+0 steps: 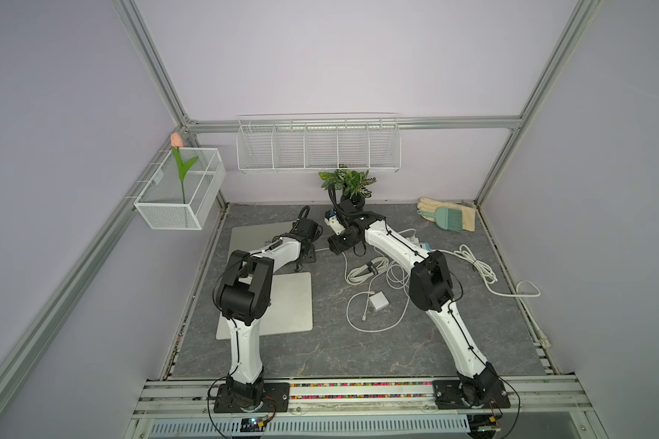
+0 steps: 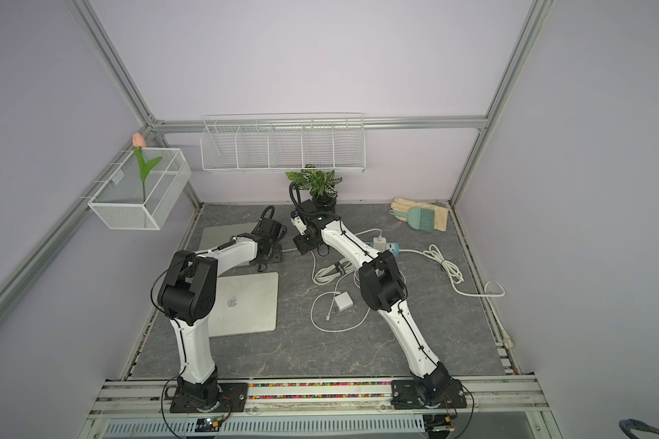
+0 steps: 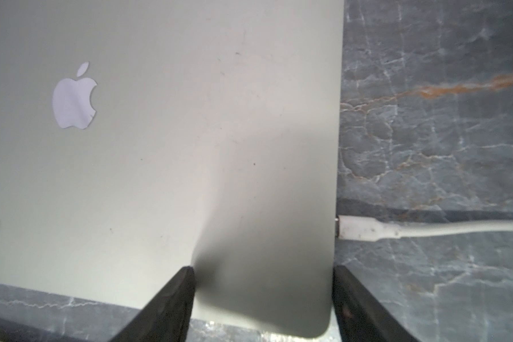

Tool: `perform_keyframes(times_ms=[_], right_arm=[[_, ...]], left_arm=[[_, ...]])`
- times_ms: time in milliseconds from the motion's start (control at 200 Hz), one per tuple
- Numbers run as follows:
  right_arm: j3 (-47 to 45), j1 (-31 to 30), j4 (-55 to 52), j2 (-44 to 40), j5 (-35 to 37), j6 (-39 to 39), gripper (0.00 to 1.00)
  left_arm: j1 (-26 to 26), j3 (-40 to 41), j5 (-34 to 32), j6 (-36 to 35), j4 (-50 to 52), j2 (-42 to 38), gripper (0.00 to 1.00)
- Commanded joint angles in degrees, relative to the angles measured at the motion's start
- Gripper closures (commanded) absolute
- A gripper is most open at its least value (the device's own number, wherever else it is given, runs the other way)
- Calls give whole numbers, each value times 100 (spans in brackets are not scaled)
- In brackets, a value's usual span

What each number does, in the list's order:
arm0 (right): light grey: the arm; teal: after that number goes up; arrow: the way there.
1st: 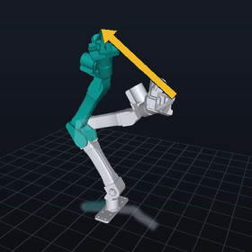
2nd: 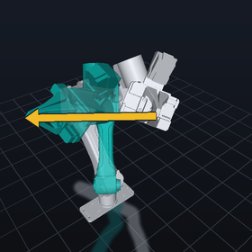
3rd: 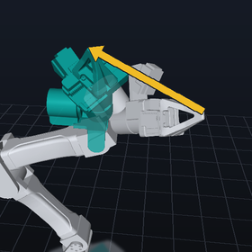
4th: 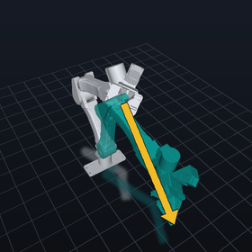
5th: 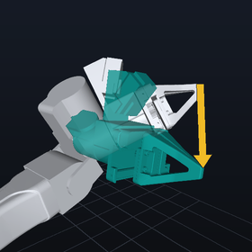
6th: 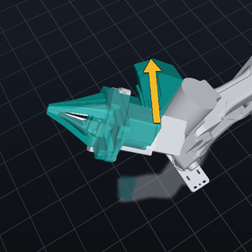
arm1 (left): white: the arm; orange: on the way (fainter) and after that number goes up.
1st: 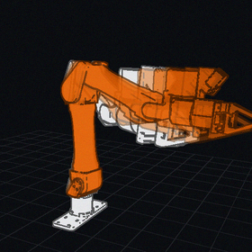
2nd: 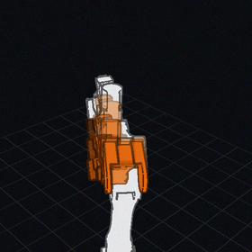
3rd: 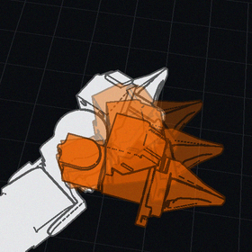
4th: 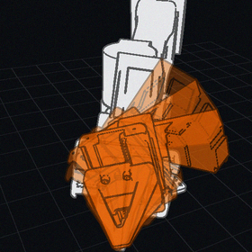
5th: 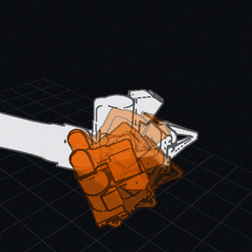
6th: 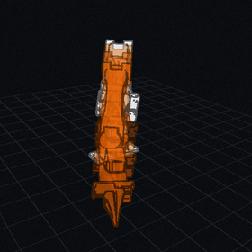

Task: Unplug the laptop charger
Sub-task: Remove the charging cable from the laptop.

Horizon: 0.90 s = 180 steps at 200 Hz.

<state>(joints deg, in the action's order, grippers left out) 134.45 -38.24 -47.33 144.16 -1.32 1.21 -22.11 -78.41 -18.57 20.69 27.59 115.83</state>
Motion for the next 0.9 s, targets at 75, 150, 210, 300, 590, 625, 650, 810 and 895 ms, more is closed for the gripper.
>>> perform_keyframes(times_ms=[75, 150, 210, 300, 590, 625, 650, 810, 895], right_arm=[[154, 10, -413, 235, 68, -175, 38], [179, 34, -461, 295, 48, -194, 38], [190, 43, -470, 341, 24, -202, 40], [200, 62, -457, 398, -59, -196, 53], [229, 71, -444, 554, -60, -238, 69], [230, 78, -444, 553, -27, -252, 68], [225, 78, -444, 552, 4, -253, 67], [248, 96, -425, 587, 27, -280, 71], [276, 80, -451, 622, 67, -306, 75]], left_arm=[[137, 146, -90, -3, 308, -62, 26], [142, 140, -103, -8, 317, -56, 26], [138, 136, -103, -14, 308, -61, 26], [144, 132, -97, -6, 305, -70, 26], [139, 124, -73, 23, 326, -49, 25], [145, 130, -77, 24, 328, -44, 26], [141, 136, -78, 25, 326, -51, 25], [142, 137, -52, 23, 318, -56, 25], [136, 120, -51, 23, 334, -53, 25]])
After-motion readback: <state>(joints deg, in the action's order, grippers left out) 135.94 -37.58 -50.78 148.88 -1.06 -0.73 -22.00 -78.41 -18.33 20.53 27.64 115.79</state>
